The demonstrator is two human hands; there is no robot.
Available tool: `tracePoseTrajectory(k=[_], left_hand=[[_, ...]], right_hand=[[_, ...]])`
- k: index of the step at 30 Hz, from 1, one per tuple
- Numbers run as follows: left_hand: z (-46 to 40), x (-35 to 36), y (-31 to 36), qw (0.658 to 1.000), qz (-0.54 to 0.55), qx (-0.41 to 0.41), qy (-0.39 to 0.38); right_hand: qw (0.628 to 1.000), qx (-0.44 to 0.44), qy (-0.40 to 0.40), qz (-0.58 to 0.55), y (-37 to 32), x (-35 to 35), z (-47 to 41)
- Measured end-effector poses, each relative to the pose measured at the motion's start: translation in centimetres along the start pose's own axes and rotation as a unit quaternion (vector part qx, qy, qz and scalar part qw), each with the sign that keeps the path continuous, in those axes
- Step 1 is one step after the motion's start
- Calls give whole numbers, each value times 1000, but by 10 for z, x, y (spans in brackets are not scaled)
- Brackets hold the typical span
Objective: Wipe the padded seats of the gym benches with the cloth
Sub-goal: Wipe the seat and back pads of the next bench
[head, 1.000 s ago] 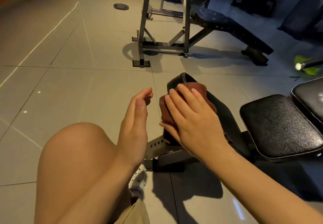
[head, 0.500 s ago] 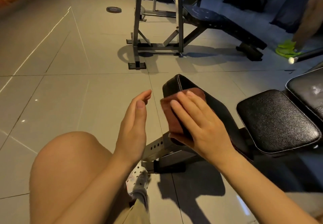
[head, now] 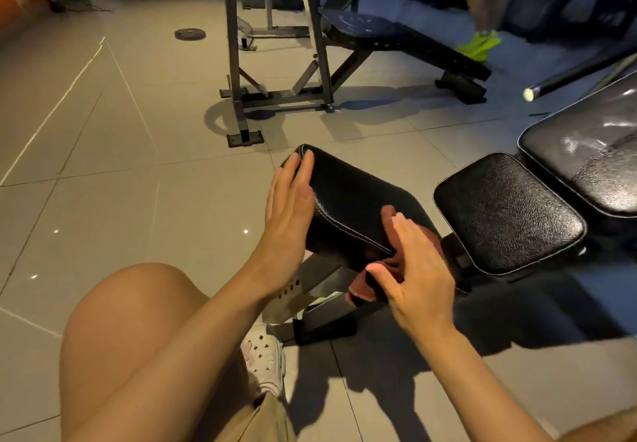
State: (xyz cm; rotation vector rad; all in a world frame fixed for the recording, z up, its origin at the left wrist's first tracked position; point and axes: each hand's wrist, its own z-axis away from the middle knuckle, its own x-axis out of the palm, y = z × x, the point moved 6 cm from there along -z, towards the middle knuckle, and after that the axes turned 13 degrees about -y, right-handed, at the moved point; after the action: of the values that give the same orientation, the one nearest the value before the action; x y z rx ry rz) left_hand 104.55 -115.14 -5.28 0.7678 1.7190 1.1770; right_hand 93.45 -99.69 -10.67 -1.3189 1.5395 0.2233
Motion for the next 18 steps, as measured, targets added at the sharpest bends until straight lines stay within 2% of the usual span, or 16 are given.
tracePoseTrajectory(k=[3,5,7,8,11,14,18], left_hand=[[2,-1,3,999,36,14,-4],[5,-2,3,991,129,26,10],[6,-3,2,982,185,36,25],[6,-3,3,983,174,43,32],[4,-4,9,995,-7,59,80],[-4,-6,19,966,-187,92,151],[-17,-1,23,951,-217,100,199]], right_hand=[[994,-94,58,8,-70,4,-33],[990,-124,73,8,-103,7,-48],[987,-145,72,23,-109,9,-49],[985,-153,74,29,-101,9,-44],[986,-115,118,16,-51,6,-23],[989,-33,142,-9,11,3,1],[991,54,121,-8,82,-2,27]])
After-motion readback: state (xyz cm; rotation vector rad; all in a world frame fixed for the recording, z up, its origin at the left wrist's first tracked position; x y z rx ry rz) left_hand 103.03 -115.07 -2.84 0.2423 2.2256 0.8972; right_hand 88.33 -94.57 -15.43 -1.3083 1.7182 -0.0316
